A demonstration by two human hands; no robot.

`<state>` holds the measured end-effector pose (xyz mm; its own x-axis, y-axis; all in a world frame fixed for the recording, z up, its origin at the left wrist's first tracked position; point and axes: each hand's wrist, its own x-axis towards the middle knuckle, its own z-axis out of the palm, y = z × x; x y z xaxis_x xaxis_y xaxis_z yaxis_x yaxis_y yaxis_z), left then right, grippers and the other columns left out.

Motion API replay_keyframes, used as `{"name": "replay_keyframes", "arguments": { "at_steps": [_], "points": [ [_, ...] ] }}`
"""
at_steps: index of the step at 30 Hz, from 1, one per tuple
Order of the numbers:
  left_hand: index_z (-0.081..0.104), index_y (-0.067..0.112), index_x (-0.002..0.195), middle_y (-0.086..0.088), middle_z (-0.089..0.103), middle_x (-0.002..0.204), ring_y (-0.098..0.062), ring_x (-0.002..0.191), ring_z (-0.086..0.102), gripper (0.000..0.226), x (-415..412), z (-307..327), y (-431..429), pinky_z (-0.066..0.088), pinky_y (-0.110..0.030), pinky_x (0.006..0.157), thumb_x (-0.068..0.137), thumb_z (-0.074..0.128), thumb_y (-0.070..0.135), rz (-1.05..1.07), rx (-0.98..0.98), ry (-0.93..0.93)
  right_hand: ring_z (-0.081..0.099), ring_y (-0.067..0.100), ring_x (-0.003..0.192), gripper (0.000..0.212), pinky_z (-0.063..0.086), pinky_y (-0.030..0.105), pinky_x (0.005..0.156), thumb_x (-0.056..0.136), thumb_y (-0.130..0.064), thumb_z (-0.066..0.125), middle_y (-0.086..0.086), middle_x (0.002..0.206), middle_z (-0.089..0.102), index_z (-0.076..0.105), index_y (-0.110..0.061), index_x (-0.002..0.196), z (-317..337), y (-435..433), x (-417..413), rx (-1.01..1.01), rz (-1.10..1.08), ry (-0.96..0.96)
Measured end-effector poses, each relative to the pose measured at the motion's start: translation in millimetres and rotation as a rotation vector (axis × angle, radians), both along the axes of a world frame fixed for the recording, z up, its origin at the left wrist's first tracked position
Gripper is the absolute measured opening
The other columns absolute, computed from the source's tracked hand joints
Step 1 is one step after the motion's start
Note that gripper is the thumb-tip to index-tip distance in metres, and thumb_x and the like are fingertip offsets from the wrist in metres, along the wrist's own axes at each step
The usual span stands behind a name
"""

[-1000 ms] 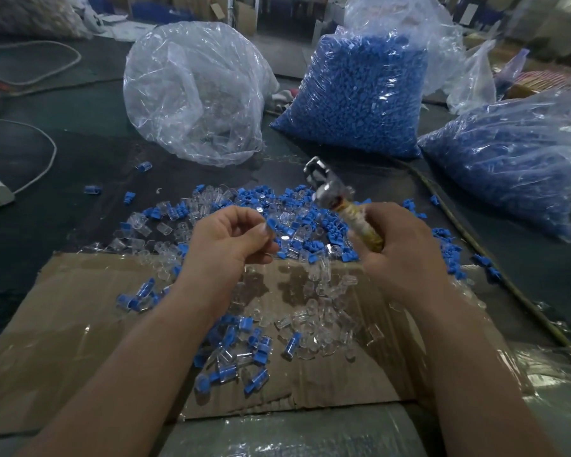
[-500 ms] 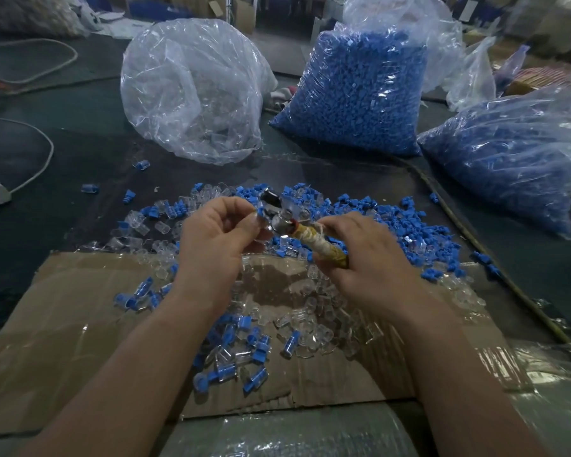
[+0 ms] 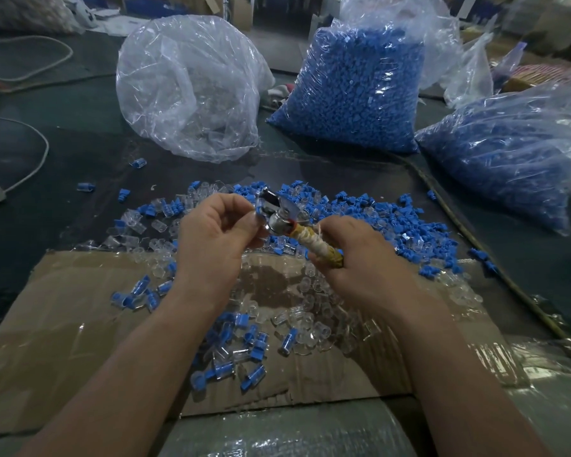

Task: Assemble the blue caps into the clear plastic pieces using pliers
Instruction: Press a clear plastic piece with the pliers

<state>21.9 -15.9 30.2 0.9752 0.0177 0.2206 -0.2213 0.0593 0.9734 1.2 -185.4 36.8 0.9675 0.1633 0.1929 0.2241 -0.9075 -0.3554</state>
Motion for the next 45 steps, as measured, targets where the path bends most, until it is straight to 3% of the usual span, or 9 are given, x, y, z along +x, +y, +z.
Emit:
{"name": "replay_keyframes", "arguments": {
  "at_steps": [8, 11, 14, 22, 29, 34, 38, 40, 45],
  "points": [
    [0.057, 0.014, 0.076, -0.003, 0.062, 0.071, -0.005, 0.059, 0.060, 0.019, 0.1, 0.3, 1.3, 0.050, -0.015, 0.058, 0.084, 0.057, -0.004, 0.012, 0.016, 0.010, 0.031, 0.004, 0.070, 0.033, 0.025, 0.018, 0.058, 0.082, -0.018, 0.061, -0.017, 0.073, 0.035, 0.032, -0.034, 0.078, -3.5, 0.1, 1.6, -0.019, -0.014, -0.041],
    [0.058, 0.013, 0.076, -0.002, 0.063, 0.069, -0.004, 0.058, 0.061, 0.018, 0.9, 0.5, 3.1, 0.050, -0.014, 0.058, 0.084, 0.058, -0.004, 0.011, 0.036, 0.042, 0.035, 0.006, 0.080, 0.017, 0.028, 0.023, 0.064, 0.084, -0.022, 0.061, -0.014, 0.081, 0.038, 0.048, -0.027, 0.095, -4.1, -0.3, 2.2, -0.015, -0.002, -0.025],
    [0.059, 0.015, 0.077, -0.001, 0.063, 0.069, -0.004, 0.057, 0.062, 0.019, 3.2, 3.3, 9.1, 0.052, -0.016, 0.057, 0.083, 0.059, -0.004, 0.015, 0.059, 0.081, 0.035, 0.004, 0.090, 0.029, 0.029, 0.023, 0.075, 0.086, -0.026, 0.059, -0.011, 0.095, 0.040, 0.051, -0.021, 0.113, -5.6, -5.9, 3.8, -0.015, 0.006, 0.003],
    [0.067, 0.009, 0.060, 0.002, 0.056, 0.042, 0.002, 0.034, 0.042, 0.028, 10.2, 16.4, 35.3, 0.034, -0.009, 0.036, 0.079, 0.055, -0.009, -0.135, 0.273, 0.177, 0.038, 0.010, 0.091, 0.027, 0.027, 0.026, 0.070, 0.084, -0.032, 0.060, -0.008, 0.094, 0.041, 0.049, -0.023, 0.107, -6.6, -28.4, 11.0, -0.104, -0.175, 0.058],
    [0.073, 0.027, 0.068, -0.002, 0.069, 0.065, -0.010, 0.056, 0.054, 0.018, 5.3, 16.1, 38.3, 0.046, -0.022, 0.058, 0.071, 0.067, 0.011, -0.560, 0.616, 0.174, 0.043, 0.013, 0.090, 0.036, 0.039, 0.031, 0.075, 0.080, -0.051, 0.057, -0.005, 0.094, 0.049, 0.051, -0.023, 0.101, -9.5, -35.6, 12.6, -0.107, -0.280, 0.140],
    [0.073, 0.025, 0.066, -0.004, 0.064, 0.060, -0.013, 0.054, 0.049, 0.008, 3.7, 14.0, 37.7, 0.039, -0.026, 0.054, 0.073, 0.073, 0.027, -0.680, 0.668, 0.185, 0.047, 0.015, 0.091, 0.041, 0.043, 0.035, 0.079, 0.077, -0.054, 0.062, -0.003, 0.096, 0.051, 0.051, -0.023, 0.101, -8.2, -37.8, 12.3, -0.073, -0.353, 0.200],
    [0.073, 0.024, 0.064, -0.014, 0.060, 0.064, -0.016, 0.054, 0.047, 0.040, 2.9, 13.1, 34.2, 0.039, -0.027, 0.054, 0.054, 0.061, 0.060, -0.649, 0.649, 0.140, 0.048, 0.015, 0.092, 0.048, 0.042, 0.033, 0.078, 0.074, -0.056, 0.063, -0.004, 0.098, 0.051, 0.051, -0.022, 0.106, -9.1, -38.3, 12.5, -0.052, -0.393, 0.229],
    [0.072, 0.022, 0.066, -0.014, 0.061, 0.061, -0.015, 0.051, 0.046, 0.038, 3.0, 12.3, 31.9, 0.040, -0.024, 0.052, 0.055, 0.062, 0.057, -0.579, 0.627, 0.104, 0.048, 0.015, 0.090, 0.049, 0.042, 0.032, 0.077, 0.074, -0.058, 0.062, -0.004, 0.097, 0.051, 0.052, -0.022, 0.105, -10.2, -39.1, 12.8, -0.059, -0.406, 0.237],
    [0.069, 0.021, 0.063, 0.006, 0.062, 0.054, 0.001, 0.046, 0.050, 0.013, 4.1, 8.5, 25.3, 0.041, -0.007, 0.047, 0.076, 0.068, 0.020, -0.340, 0.564, 0.057, 0.048, 0.012, 0.079, 0.048, 0.039, 0.030, 0.066, 0.071, -0.064, 0.060, -0.003, 0.091, 0.053, 0.051, -0.023, 0.094, -10.6, -43.4, 12.3, -0.042, -0.424, 0.285]
  ]
}}
